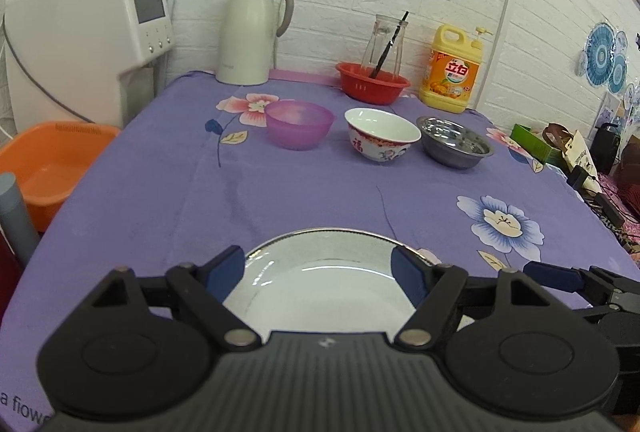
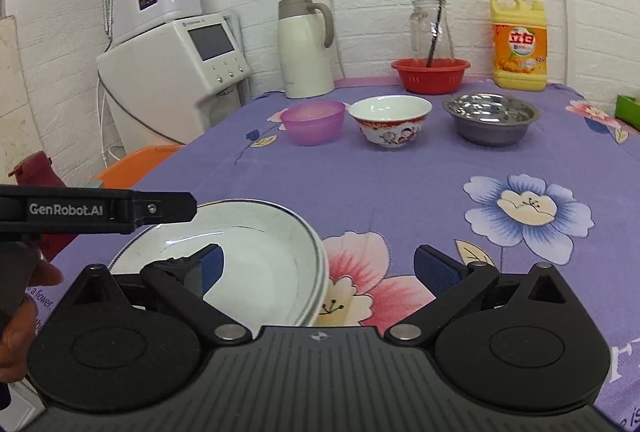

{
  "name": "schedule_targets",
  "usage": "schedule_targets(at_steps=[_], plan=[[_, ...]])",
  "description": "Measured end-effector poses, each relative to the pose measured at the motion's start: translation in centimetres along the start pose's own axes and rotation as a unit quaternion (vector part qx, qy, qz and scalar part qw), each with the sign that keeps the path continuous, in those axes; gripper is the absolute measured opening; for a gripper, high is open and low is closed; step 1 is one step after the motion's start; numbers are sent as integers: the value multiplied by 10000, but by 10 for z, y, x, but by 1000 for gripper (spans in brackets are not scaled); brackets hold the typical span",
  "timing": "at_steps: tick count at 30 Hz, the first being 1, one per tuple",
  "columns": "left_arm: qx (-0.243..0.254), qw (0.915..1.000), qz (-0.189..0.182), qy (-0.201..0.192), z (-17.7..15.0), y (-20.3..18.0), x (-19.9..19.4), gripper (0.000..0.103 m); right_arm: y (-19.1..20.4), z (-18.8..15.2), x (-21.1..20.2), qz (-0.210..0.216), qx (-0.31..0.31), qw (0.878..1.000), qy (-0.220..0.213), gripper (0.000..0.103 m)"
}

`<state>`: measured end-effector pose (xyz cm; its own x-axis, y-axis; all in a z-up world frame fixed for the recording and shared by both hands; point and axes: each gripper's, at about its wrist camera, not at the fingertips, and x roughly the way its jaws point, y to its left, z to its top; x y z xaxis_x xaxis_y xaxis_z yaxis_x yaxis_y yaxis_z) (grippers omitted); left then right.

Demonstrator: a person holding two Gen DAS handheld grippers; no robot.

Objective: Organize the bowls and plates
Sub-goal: 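Move the left tool toward the steel bowl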

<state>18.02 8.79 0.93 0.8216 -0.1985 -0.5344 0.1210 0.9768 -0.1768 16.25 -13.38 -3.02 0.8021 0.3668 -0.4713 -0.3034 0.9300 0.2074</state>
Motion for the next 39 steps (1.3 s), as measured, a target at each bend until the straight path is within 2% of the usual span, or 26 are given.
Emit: schedule_targets(at_steps=[6, 9, 12, 15, 20, 26, 30, 36, 39], plan=[[50, 9996, -226, 154, 6, -24, 19, 75, -60, 12, -2, -280, 475, 9985, -1, 103], [132, 9993, -313, 179, 11, -36, 29, 76, -104, 39, 12, -484, 642, 9967, 70, 103], [184, 9991, -359, 156, 15, -42, 34, 77, -147, 83, 45, -855, 637, 9940, 233, 103], [164, 9992, -331, 161, 21, -41, 40, 78, -180, 122, 97, -1283, 563, 9886, 547, 103], [100, 9996, -168, 193, 31, -28, 48, 79, -210, 149, 181, -1598, 377, 9771, 1357, 103], [28, 9997, -91, 235, 38, -17, 58, 79, -217, 141, 216, -1821, 136, 9651, 1877, 103], [34, 9994, -176, 282, 42, -21, 63, 79, -216, 140, 212, -1723, 230, 9634, 2040, 103], [76, 9988, -424, 226, 49, -32, 59, 80, -202, 138, 200, -1555, -189, 9577, 2414, 103], [96, 9978, -589, 275, 51, -40, 60, 80, -190, 124, 178, -1265, -379, 9581, 2542, 103]])
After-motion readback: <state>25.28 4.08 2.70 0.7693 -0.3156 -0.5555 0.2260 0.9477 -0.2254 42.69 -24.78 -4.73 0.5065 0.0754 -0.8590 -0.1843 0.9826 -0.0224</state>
